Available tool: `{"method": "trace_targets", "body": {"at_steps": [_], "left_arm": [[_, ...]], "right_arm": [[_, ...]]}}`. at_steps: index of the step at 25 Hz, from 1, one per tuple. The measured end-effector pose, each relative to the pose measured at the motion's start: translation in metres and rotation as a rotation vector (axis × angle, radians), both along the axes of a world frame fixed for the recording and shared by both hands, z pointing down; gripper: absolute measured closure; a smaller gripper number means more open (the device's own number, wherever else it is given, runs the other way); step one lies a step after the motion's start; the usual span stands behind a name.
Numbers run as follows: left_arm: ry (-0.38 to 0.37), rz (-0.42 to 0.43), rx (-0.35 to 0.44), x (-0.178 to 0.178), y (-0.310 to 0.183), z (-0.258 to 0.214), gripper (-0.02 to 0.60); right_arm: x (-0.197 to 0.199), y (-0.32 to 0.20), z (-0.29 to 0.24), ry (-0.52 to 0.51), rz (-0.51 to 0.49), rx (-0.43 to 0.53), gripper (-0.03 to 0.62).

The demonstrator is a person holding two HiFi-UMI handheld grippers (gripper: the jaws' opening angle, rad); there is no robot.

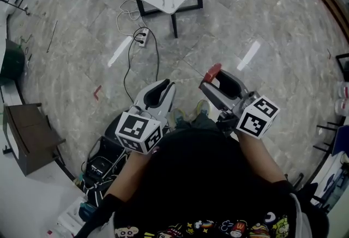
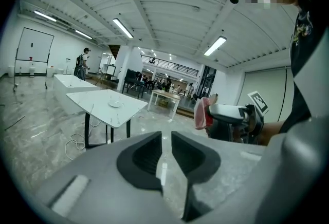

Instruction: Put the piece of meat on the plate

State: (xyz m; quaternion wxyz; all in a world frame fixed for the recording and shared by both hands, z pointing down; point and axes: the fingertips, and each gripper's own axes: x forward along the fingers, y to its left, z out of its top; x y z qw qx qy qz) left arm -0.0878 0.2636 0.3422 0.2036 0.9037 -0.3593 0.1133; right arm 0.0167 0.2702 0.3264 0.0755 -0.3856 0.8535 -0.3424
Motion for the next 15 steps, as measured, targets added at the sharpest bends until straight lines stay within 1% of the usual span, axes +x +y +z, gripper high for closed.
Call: {"method": "trace_targets", "body": {"at_steps": [8,11,15], "left_arm": [[-0.043,-0.03,-0.007,0.057,-0.009,0.002,0.522],[-0.061,-0.045,-0.004,0.073,-0.015,0.007,0.522],[-0.074,-0.056,-0.03,0.095,-0.016,0.02,0.522]], "right_arm": [[0.057,-0.016,0.009,-0.032,-0.033,-0.01,0.293],[0.075,-0.023,0.017,-0.039,-0.049,-0.01,0.293],[0.098,-0.028,0.032,-0.037,-0.061,-0.034,0.293]]}}
